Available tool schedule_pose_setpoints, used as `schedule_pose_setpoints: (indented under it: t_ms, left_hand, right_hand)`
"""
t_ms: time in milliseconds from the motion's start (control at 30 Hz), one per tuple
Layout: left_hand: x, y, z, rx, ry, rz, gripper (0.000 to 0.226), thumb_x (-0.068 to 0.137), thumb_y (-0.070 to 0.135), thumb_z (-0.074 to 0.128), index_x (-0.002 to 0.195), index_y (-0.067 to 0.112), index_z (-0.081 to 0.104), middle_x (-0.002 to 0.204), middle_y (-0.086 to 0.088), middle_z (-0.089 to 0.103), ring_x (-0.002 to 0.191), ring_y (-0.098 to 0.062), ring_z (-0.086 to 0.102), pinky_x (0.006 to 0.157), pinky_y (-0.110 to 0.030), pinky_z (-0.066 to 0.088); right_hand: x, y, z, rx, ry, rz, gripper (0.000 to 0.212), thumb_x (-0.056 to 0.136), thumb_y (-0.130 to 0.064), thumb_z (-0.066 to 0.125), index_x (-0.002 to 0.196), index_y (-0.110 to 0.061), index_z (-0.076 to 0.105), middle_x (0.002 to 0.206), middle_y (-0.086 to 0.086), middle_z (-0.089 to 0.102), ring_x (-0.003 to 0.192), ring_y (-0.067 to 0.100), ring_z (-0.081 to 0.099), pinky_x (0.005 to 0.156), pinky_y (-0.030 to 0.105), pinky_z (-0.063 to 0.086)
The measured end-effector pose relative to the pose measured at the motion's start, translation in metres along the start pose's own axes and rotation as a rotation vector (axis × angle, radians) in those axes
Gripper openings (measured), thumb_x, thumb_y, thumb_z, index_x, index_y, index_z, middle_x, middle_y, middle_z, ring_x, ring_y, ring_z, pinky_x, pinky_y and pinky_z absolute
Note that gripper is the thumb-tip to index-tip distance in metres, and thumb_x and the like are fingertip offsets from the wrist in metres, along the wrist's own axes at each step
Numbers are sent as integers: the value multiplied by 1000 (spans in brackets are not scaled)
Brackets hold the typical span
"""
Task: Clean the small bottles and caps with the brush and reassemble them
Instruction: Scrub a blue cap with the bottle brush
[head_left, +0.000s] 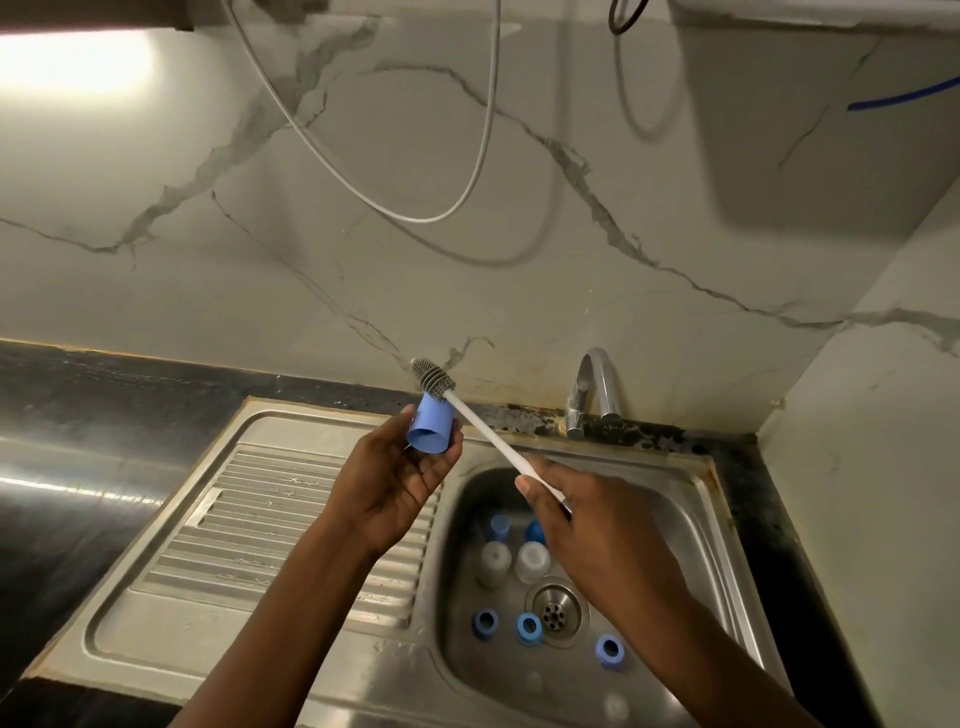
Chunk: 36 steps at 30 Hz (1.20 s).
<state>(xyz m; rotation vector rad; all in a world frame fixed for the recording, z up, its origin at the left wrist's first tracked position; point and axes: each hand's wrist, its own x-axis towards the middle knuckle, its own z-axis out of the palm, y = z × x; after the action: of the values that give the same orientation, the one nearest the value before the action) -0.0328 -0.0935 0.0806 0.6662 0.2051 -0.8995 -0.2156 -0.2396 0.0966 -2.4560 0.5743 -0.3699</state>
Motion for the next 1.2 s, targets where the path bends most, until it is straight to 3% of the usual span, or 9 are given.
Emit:
schedule_pose_setpoints:
  t_ms: [133, 267, 467, 567, 700, 900, 1000, 1100, 1200]
  left_hand:
    - [2, 3, 1, 154, 90, 81, 57, 82, 20, 78, 132, 0, 60, 124, -24, 65, 104, -30, 71, 88, -40, 64]
    - [10, 13, 1, -12, 115, 107, 40, 99, 16, 67, 133, -3, 58, 117, -25, 69, 100, -32, 73, 80, -42, 66]
    - [7, 8, 2, -86, 62, 70, 32, 104, 19, 61, 127, -3, 59, 113, -27, 73, 90, -33, 79, 80, -42, 66]
    - [0, -3, 2, -119, -4, 12, 39, 103, 20, 60, 135, -3, 55, 117, -29, 72, 98, -33, 77, 87, -40, 64]
    - [-6, -7, -1, 30, -59, -20, 51, 100, 23, 63, 144, -2, 53, 119, -26, 69, 88, -27, 74, 81, -33, 64]
    - [-4, 15, 2, 80, -30, 68, 52, 100, 24, 62, 144, -2, 52, 108, -24, 71, 79, -22, 68, 71, -28, 62]
    - [-4, 24, 1, 139, -22, 75, 42, 98, 25, 62, 132, -1, 58, 104, -23, 71, 74, -20, 63, 65, -25, 60]
    - [-6, 26, 3, 229, -17, 74, 31, 97, 25, 61, 120, 3, 62, 96, -22, 71, 68, -19, 58, 58, -22, 57]
    - [-6, 21, 4, 286, -36, 52, 40, 94, 26, 63, 126, 3, 59, 93, -22, 70, 64, -18, 58, 56, -23, 56]
  right_hand:
    - [-6, 5, -1, 11, -16, -23, 45, 103, -55, 45, 141, -36, 59, 73, -17, 60, 65, -3, 64, 63, 14, 53]
    - [-23, 11, 4, 59, -59, -13, 55, 98, -66, 34, 146, -46, 52, 72, -14, 63, 76, -5, 64, 62, 18, 53]
    - [-30, 12, 7, 81, -20, 17, 56, 97, -70, 32, 145, -48, 51, 72, -13, 64, 78, -5, 65, 59, 15, 49]
    - [-21, 14, 6, 82, -14, 27, 52, 99, -68, 35, 140, -44, 55, 73, -14, 64, 73, -4, 66, 59, 18, 53]
    - [-8, 14, -2, 69, 22, 28, 42, 102, -54, 48, 136, -34, 64, 70, -20, 58, 68, -8, 64, 60, 13, 52]
    - [-13, 14, -15, 37, 76, -48, 42, 101, -53, 48, 131, -31, 67, 64, -22, 53, 66, -14, 61, 54, 9, 45]
    - [-19, 18, -14, 0, 58, -66, 43, 100, -61, 43, 133, -40, 61, 74, -16, 66, 67, -7, 66, 57, 15, 53]
    - [-24, 22, -11, 7, 72, -78, 31, 102, -61, 45, 125, -43, 55, 66, -12, 63, 56, 5, 64, 49, 29, 55]
    - [-22, 21, -12, -8, 68, -83, 41, 101, -62, 43, 135, -43, 56, 68, -13, 65, 61, 3, 66, 54, 25, 56]
